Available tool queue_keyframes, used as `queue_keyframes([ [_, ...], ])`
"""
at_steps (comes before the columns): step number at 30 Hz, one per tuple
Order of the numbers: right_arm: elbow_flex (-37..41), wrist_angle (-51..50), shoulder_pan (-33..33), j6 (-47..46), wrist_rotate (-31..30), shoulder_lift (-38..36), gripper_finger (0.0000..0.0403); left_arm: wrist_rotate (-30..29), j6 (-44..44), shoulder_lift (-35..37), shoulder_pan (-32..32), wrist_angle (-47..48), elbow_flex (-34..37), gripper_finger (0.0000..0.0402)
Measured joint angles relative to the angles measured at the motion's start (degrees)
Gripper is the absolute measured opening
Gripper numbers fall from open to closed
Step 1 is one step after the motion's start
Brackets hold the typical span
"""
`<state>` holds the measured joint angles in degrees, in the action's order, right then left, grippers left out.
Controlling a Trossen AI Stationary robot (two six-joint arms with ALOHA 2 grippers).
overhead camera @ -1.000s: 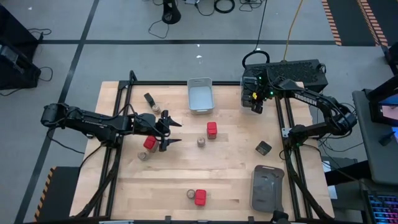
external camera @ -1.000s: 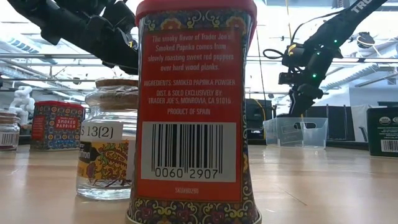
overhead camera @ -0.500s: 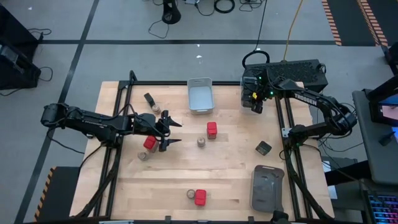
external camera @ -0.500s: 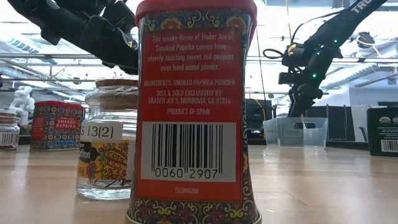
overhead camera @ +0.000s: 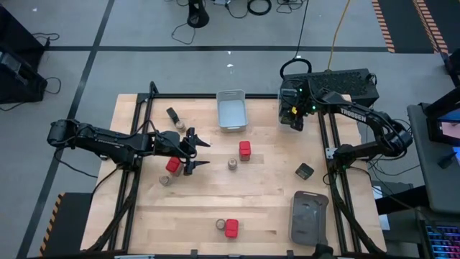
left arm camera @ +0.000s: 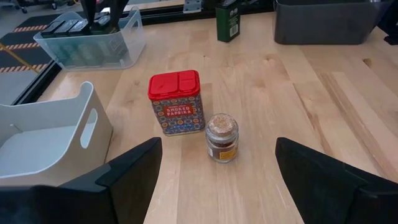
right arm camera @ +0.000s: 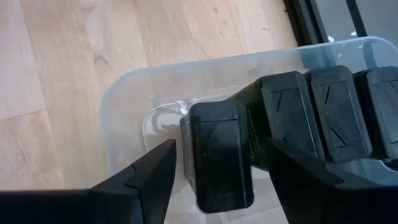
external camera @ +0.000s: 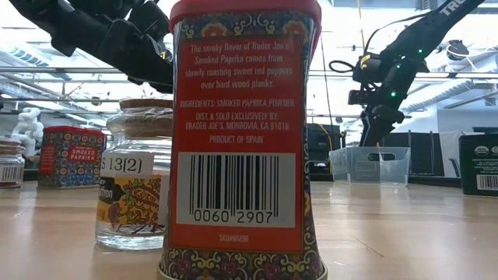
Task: Sort spices by type
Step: Put the black seasoning can into the transparent bin
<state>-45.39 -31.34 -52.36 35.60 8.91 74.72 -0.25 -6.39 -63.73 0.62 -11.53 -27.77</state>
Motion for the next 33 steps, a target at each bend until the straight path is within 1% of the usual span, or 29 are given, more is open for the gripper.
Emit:
queue_keyframes([
  [7,0.0,-0.9,1.7,0.1,0.0,-3.9,0.0227,0.0,0.0,0.0,0.0,0.0,0.0,0.0317],
  [9,0.0,-1.6,2.3,-0.2,-1.8,-5.4,0.0227,0.0,0.0,0.0,0.0,-0.1,0.0,0.0317],
  [13,0.0,-4.4,2.8,-3.7,-8.2,-6.6,0.0225,0.0,0.0,0.0,0.0,-0.1,0.0,0.0317],
  [16,0.0,-6.9,2.8,-6.4,-8.9,-6.6,0.0213,0.0,0.0,0.0,0.0,-0.1,0.0,0.0317],
  [18,0.0,-7.9,2.8,-7.3,-8.9,-6.6,0.0197,0.0,0.0,0.0,0.0,-0.1,0.0,0.0317],
  [21,0.0,-8.6,2.7,-8.4,-8.9,-6.6,0.0162,0.0,0.0,0.0,0.0,-0.1,0.0,0.0317],
  [30,0.0,-8.9,2.7,-9.0,-9.1,-6.5,0.0023,0.0,0.0,0.0,0.0,-0.1,0.0,0.0317],
  [31,0.0,-8.9,2.7,-9.4,-9.1,-6.4,0.0012,0.0,0.0,0.0,0.0,-0.1,0.0,0.0317],
  [33,0.0,-8.9,2.6,-10.3,-9.5,-5.8,0.0006,0.0,0.0,0.0,0.0,-0.1,0.0,0.0317],
])
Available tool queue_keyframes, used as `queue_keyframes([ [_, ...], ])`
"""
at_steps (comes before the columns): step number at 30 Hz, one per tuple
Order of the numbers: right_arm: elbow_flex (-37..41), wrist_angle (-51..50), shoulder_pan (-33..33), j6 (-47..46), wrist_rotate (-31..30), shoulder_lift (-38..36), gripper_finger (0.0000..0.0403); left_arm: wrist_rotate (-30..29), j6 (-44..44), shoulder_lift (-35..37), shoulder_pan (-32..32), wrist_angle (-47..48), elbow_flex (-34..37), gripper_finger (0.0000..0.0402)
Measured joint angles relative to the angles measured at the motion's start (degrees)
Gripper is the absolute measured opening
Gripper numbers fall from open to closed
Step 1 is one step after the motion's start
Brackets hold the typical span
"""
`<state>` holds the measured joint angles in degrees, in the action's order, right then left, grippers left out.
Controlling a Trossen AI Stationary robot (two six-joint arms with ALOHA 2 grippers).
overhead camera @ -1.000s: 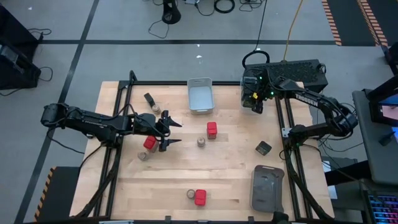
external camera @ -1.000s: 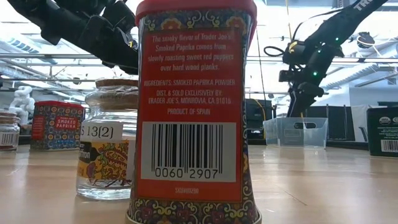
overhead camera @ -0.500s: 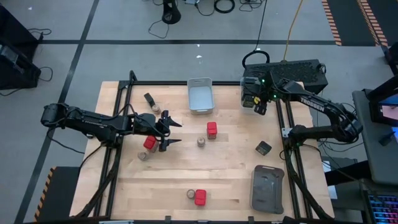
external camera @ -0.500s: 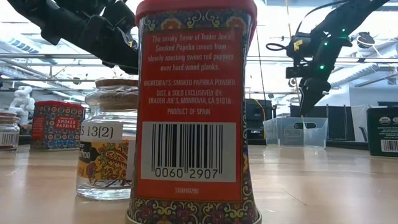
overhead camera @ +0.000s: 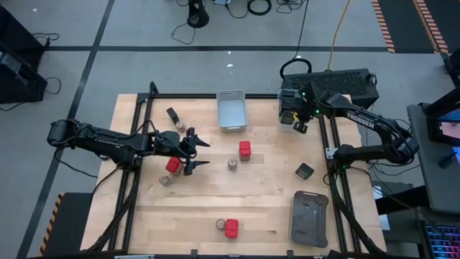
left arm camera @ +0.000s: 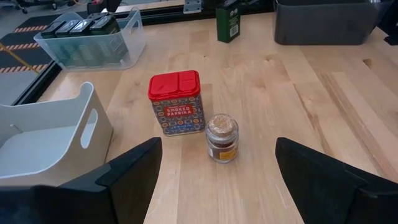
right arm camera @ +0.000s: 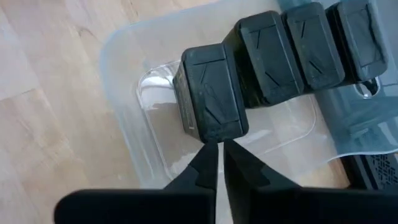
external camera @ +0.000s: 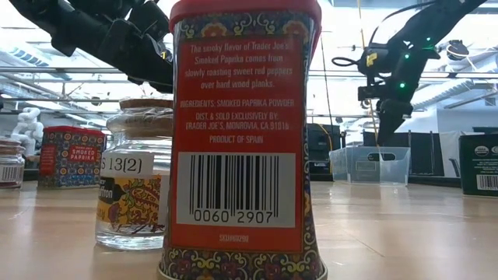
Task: Sort spices by type
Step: Put the black seasoning can into the transparent bin
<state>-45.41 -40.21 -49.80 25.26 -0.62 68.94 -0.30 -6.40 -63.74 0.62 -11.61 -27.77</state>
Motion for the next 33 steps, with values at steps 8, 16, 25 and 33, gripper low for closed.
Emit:
queue_keyframes([
  [8,0.0,0.3,-1.2,-4.4,-3.9,4.3,0.0002,0.0,0.0,0.0,0.0,0.1,0.0,0.0317],
  [16,0.0,1.7,-1.2,-4.7,-2.4,7.2,0.0001,0.0,0.0,0.0,0.0,0.1,0.0,0.0317],
  [25,0.0,6.4,-1.2,-4.8,-0.8,8.2,0.0000,0.0,0.0,0.0,0.0,0.1,0.0,0.0317],
  [33,0.0,5.6,-1.1,-4.6,-3.9,8.2,0.0000,0.0,0.0,0.0,0.0,0.1,0.0,0.0317],
])
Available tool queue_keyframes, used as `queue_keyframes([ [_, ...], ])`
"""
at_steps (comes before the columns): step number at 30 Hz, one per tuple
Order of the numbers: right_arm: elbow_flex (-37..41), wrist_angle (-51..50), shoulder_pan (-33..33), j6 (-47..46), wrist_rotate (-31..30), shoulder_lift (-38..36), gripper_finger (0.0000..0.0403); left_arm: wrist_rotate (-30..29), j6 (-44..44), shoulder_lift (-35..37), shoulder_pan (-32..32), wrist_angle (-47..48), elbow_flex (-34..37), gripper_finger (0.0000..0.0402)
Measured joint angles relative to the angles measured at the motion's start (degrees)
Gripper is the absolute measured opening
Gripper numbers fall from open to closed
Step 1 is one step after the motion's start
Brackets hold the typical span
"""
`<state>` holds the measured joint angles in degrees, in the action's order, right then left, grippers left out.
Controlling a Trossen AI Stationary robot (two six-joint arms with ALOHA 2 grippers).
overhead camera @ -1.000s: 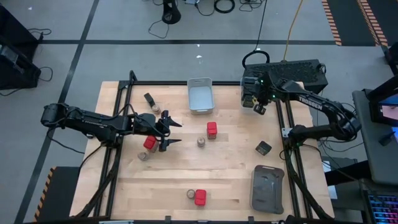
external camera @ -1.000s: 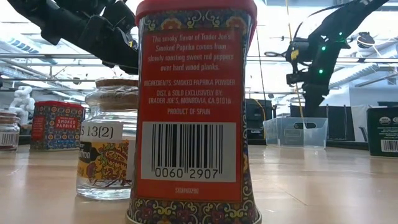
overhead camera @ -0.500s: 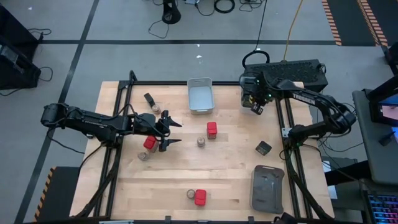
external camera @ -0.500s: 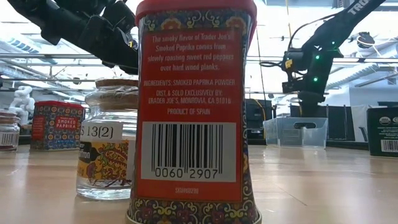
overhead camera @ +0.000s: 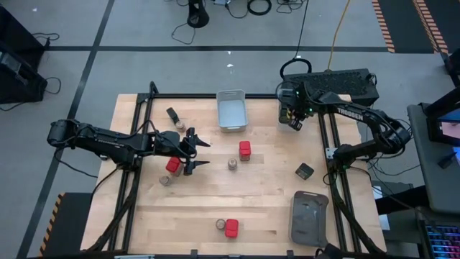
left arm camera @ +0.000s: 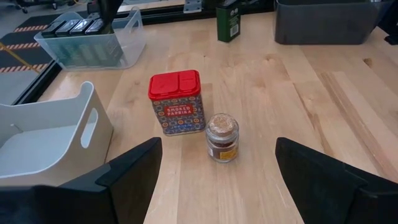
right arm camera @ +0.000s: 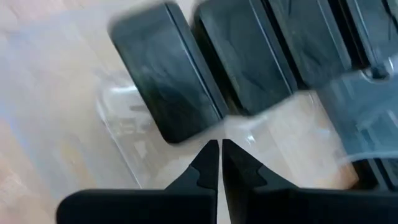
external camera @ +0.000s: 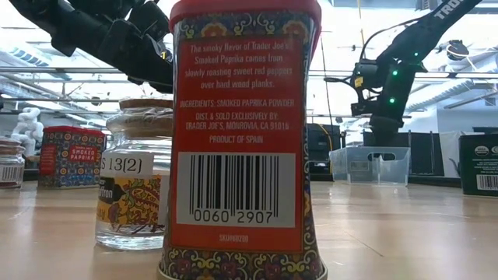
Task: Sort spices by type
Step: Put the black seasoning can into the transparent bin
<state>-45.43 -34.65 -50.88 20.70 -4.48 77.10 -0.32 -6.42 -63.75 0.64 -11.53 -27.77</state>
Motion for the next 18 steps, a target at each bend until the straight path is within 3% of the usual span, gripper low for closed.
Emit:
queue_keyframes([
  [11,-0.6,-4.9,2.7,-0.4,-1.7,0.0,0.0000,0.0,0.0,0.0,0.0,0.0,0.0,0.0317],
  [18,-8.4,-12.7,7.4,-3.5,-1.6,0.0,0.0000,0.0,1.5,0.0,0.0,-2.0,0.0,0.0317],
])
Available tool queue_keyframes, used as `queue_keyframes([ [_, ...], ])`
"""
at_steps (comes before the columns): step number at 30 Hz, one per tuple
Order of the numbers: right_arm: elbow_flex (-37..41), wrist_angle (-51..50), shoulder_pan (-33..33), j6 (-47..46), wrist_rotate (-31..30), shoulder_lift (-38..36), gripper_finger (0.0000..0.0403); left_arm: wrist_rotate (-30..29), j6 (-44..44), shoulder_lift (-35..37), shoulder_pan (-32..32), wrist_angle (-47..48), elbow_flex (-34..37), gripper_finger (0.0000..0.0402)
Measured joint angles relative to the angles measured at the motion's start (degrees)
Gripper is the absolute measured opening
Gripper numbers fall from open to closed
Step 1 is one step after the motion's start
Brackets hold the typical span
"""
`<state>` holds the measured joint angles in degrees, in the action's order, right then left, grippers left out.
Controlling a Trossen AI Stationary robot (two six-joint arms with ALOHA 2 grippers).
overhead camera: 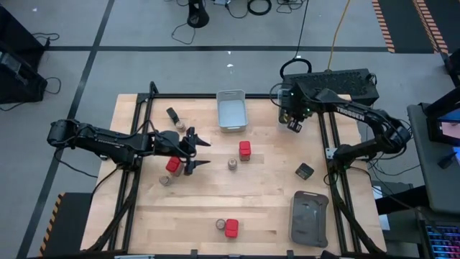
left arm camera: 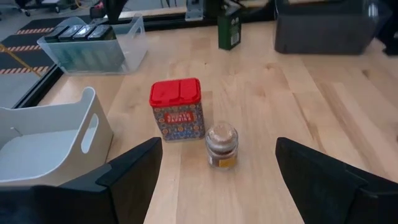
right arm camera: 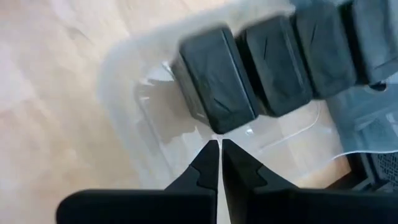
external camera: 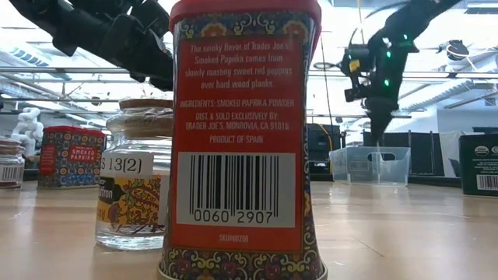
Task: Sort spices by type
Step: Put the black seasoning can into the transparent bin
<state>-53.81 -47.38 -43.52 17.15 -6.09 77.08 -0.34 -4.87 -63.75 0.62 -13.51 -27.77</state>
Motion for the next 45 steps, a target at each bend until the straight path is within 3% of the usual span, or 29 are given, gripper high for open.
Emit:
queue_keyframes([
  [10,-10.2,-13.7,14.2,-9.5,0.5,0.0,0.0000,0.0,2.8,0.0,0.1,-4.1,-0.2,0.0317],
  [20,-12.0,-23.3,28.6,-23.3,4.2,0.0,0.0000,0.0,2.5,0.0,0.1,-4.1,-2.5,0.0317],
  [26,-12.0,-22.7,35.6,-28.2,5.3,0.0,0.0000,-0.1,1.6,0.0,0.1,-2.2,-3.9,0.0317],
  [31,-12.0,-12.0,40.3,-27.2,5.3,0.0,0.0000,-0.1,4.5,0.0,0.1,12.6,-10.4,0.0317],
  [38,-12.0,7.7,45.4,-17.8,5.3,0.0,0.0000,-1.0,11.0,0.0,-0.2,34.7,-19.2,0.0317],
  [45,-11.3,19.1,48.8,-8.4,5.3,0.0,0.0000,-5.6,17.9,0.0,-0.8,56.8,-25.1,0.0317],
])
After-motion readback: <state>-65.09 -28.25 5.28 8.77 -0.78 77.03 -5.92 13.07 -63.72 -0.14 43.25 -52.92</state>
